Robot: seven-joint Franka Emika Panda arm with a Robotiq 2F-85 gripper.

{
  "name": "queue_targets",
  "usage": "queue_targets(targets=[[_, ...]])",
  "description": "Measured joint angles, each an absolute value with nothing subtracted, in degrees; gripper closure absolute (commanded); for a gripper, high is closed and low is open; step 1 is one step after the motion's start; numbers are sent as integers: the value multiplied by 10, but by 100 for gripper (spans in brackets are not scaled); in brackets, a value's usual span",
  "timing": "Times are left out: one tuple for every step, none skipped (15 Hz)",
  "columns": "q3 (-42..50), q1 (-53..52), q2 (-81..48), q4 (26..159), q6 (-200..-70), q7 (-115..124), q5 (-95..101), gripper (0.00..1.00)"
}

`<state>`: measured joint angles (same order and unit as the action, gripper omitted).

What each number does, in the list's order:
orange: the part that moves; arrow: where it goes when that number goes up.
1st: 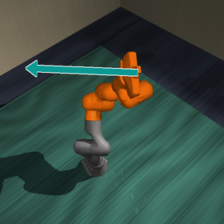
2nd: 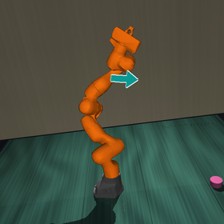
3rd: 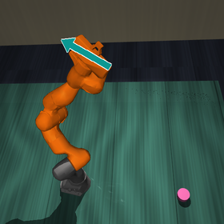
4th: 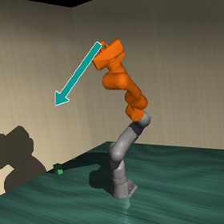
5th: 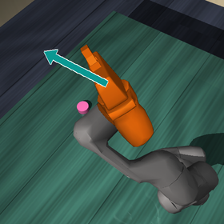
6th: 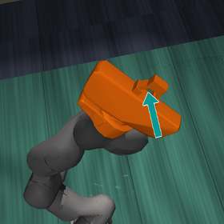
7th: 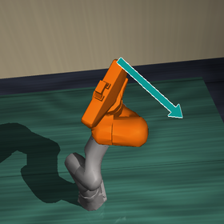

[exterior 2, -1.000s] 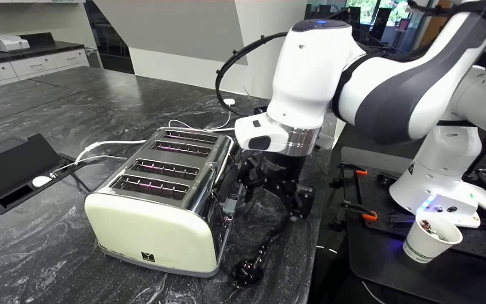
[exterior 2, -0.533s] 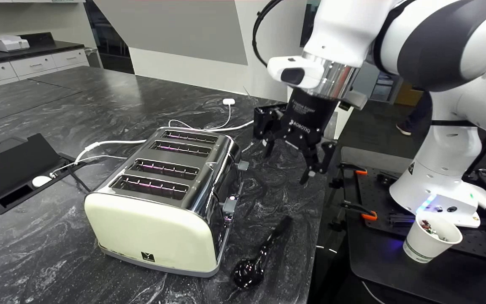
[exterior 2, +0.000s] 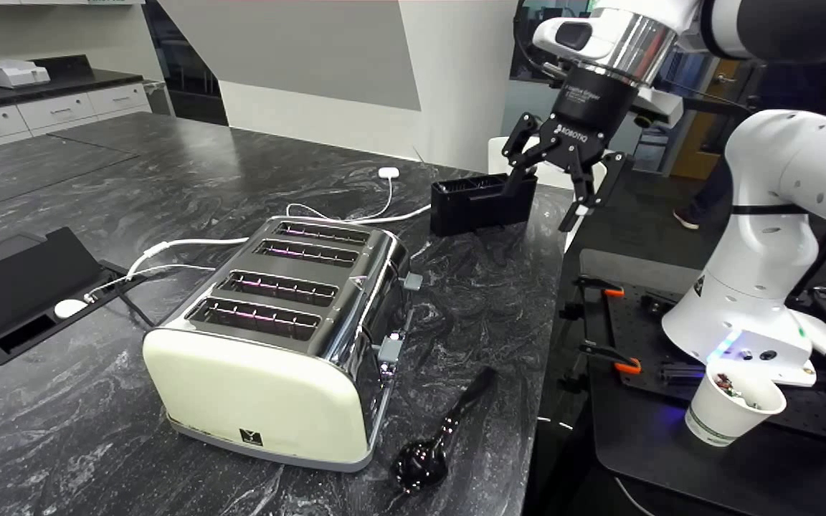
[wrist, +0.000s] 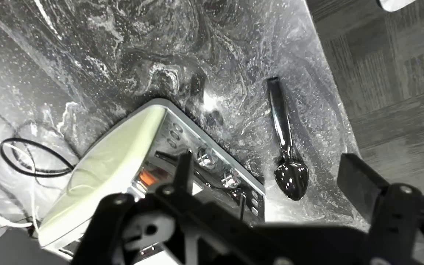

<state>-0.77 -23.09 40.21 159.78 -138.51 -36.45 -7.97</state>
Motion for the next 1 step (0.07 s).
queue_targets(targets=[[11, -231, 426, 1600, -1360, -374, -79, 0]])
